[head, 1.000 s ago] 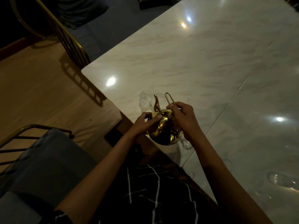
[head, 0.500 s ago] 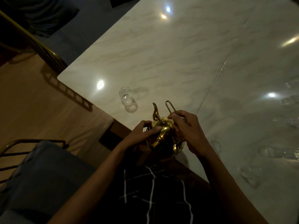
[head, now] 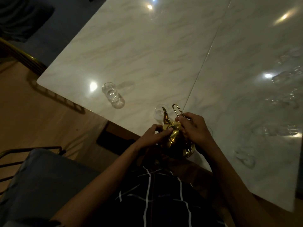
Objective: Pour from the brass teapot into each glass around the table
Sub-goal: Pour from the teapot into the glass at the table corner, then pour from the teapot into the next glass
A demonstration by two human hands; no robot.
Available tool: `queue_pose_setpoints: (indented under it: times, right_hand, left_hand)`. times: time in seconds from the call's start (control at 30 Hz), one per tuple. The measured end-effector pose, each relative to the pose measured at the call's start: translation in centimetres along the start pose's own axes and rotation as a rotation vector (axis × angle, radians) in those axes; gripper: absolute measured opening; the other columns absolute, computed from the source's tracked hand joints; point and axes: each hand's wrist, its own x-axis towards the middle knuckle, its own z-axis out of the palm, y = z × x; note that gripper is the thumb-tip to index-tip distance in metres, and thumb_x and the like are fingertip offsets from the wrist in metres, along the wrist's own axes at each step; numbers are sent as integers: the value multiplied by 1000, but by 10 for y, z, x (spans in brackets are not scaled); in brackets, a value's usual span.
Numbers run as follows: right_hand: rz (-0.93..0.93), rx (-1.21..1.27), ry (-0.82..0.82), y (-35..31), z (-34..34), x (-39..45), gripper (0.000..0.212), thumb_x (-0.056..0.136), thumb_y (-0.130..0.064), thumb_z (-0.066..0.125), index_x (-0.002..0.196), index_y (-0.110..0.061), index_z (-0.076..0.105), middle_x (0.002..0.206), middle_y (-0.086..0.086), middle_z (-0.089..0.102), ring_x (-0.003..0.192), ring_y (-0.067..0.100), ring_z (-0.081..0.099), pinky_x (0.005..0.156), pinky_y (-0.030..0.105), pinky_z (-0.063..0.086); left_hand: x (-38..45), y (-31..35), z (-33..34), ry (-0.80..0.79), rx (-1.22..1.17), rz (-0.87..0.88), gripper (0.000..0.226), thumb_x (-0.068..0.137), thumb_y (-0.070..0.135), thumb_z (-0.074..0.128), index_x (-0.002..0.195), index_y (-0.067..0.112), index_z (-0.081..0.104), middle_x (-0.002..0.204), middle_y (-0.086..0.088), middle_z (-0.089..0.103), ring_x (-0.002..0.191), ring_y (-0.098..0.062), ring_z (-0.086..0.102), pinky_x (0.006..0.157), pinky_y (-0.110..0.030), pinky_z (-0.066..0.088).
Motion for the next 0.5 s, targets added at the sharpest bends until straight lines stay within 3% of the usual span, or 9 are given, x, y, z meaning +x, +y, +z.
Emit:
queue_pose_setpoints:
  times: [0.17,0.27,0.33,0.4,0.5]
  right_hand:
    - [20,-59,-18,11,-11,8,20,98,-20,55,91,-15,74,50,-24,59,47,-7,55,54,18,37]
    - [10,-103,-18,13,-15,12,20,96,-23,56,91,-17,74,61,-16,67,56,-2,62,59,23,45]
    - [0,-135,-12,16,-16,14,21,95,-25,56,93,-18,75,77,-8,71,72,7,67,69,28,51]
    - [4,-137,-13,18,-18,16,21,95,-26,56,92,-19,76,80,-6,70,77,10,66,71,29,50]
    - [21,-144,-18,21,-18,21,21,94,-27,56,89,-22,76,82,-4,70,81,13,67,73,32,52]
  left_hand:
    - [11,-3,21,-7,-7,-9,35,93,56,70,113,30,58,118,3,67,104,-15,71,90,-40,62]
    - [18,-10,30,-14,-47,-9,30,95,53,69,110,28,67,120,-3,73,107,-17,72,94,-38,60]
    - [23,-14,33,-20,-39,-2,49,92,60,70,119,19,69,123,-5,74,110,-18,72,98,-38,59]
    - [27,-17,35,-29,-18,0,75,80,72,70,127,13,69,122,-5,75,111,-20,73,99,-38,59]
    - [30,-17,37,-27,23,8,84,77,76,68,130,11,68,122,-5,74,111,-18,72,89,-30,58]
